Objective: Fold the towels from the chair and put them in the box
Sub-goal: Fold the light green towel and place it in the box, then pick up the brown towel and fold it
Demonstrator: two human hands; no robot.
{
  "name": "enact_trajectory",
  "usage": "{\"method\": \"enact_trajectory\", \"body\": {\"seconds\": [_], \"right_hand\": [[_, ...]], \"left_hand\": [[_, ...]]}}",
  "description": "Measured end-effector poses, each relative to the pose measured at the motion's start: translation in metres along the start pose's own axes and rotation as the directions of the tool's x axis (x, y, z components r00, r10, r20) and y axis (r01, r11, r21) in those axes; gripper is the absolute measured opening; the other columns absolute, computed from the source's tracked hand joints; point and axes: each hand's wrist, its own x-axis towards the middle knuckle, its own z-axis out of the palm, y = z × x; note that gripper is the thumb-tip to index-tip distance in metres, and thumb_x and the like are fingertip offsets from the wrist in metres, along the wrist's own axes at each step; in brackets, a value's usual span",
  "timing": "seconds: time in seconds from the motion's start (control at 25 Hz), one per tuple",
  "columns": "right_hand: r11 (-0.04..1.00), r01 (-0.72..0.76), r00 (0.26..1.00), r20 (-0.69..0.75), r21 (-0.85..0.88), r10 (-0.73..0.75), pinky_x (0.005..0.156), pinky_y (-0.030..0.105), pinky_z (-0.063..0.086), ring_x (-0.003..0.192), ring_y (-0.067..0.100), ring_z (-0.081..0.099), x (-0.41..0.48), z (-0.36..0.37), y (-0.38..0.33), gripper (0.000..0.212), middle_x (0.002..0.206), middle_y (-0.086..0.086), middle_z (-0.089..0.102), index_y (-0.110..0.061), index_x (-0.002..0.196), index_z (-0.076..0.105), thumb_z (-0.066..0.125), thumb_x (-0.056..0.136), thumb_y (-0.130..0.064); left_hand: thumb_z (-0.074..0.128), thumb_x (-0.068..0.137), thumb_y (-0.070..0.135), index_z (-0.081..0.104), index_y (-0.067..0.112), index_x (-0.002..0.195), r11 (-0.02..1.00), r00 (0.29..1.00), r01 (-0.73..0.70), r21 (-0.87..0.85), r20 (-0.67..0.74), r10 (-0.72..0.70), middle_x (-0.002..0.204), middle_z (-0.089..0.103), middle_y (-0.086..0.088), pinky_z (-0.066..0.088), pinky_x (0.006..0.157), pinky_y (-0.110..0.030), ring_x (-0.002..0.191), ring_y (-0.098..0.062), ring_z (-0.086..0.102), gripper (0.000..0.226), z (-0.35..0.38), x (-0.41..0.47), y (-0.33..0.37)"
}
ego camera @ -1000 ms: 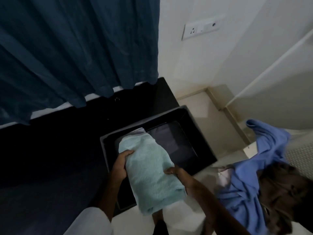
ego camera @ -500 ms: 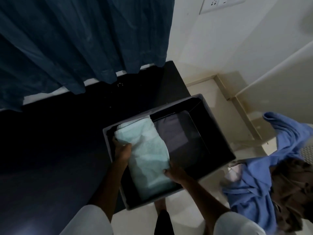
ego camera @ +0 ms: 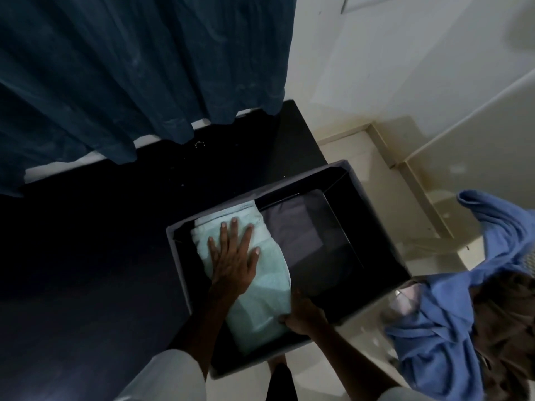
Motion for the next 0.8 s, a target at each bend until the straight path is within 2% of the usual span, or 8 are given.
{"method": "enact_trajectory", "body": {"seconds": [0.12,0.28,0.44,0.56,0.64,0.8], "right_hand": [[1.000,-0.021,0.999,-0.024,-0.018,0.021,0.110,0.042,0.039,0.141,0.032,0.043,0.010,0.005,0.002,0.088,0.154,0.014,0.042,-0.015,0.159,0.010,0.063,0.095,-0.044],[0.991,-0.021,0.999,-0.048,-0.134,0.015,0.110,0.042,0.041,0.141,0.030,0.044,0.014,0.007,0.000,0.086,0.153,0.014,0.043,-0.011,0.158,0.015,0.062,0.096,-0.047],[0.984,0.033,0.998,-0.048,-0.174,-0.042,0.115,0.043,0.036,0.145,0.029,0.038,-0.002,-0.018,-0.005,0.084,0.157,0.009,0.039,-0.017,0.157,0.023,0.065,0.092,-0.050],[0.977,0.075,0.985,-0.138,-0.200,-0.104,0.114,0.043,0.034,0.145,0.030,0.039,-0.022,-0.046,-0.009,0.067,0.157,0.010,0.038,-0.017,0.154,0.026,0.051,0.101,-0.048],[0.981,0.095,0.971,-0.202,-0.171,-0.130,0.111,0.043,0.037,0.140,0.031,0.044,-0.034,-0.063,-0.010,0.065,0.153,0.012,0.041,-0.015,0.153,0.026,0.049,0.101,-0.047],[0.984,0.164,0.913,-0.367,-0.074,-0.180,0.109,0.046,0.039,0.136,0.033,0.048,-0.074,-0.101,0.002,0.071,0.154,0.010,0.040,-0.017,0.154,0.026,0.056,0.096,-0.046]], "left_hand": [[0.030,0.100,0.050,0.010,0.029,0.157,1.000,0.998,-0.007,0.029,-0.056,0.009,0.165,-0.005,-0.007,0.002,0.117,-0.064,0.151,-0.030,-0.007,0.063,0.009,0.002,0.001],[0.033,0.100,0.049,0.015,0.026,0.157,0.998,0.997,-0.024,0.063,-0.073,0.028,0.165,0.002,-0.010,0.001,0.117,-0.063,0.152,-0.032,-0.001,0.064,0.010,0.000,0.005],[0.028,0.098,0.051,0.016,0.025,0.157,0.999,0.995,0.007,0.049,0.095,-0.011,0.164,0.006,-0.014,0.005,0.113,-0.066,0.151,-0.036,0.006,0.065,-0.006,0.006,0.010],[0.030,0.101,0.043,0.006,0.020,0.158,0.999,0.963,0.036,0.013,0.266,-0.038,0.164,-0.008,-0.012,0.008,0.118,-0.061,0.151,-0.034,-0.006,0.066,-0.034,0.003,0.022],[0.035,0.102,0.034,0.008,0.015,0.157,1.000,0.958,0.001,0.030,0.287,-0.010,0.164,-0.007,-0.011,0.009,0.121,-0.055,0.151,-0.032,-0.008,0.064,-0.053,-0.006,0.032],[0.032,0.102,0.031,0.013,0.009,0.156,0.986,0.963,-0.142,0.087,0.241,0.117,0.165,0.006,-0.009,0.011,0.122,-0.044,0.152,-0.026,0.002,0.061,-0.089,-0.032,0.070]]}}
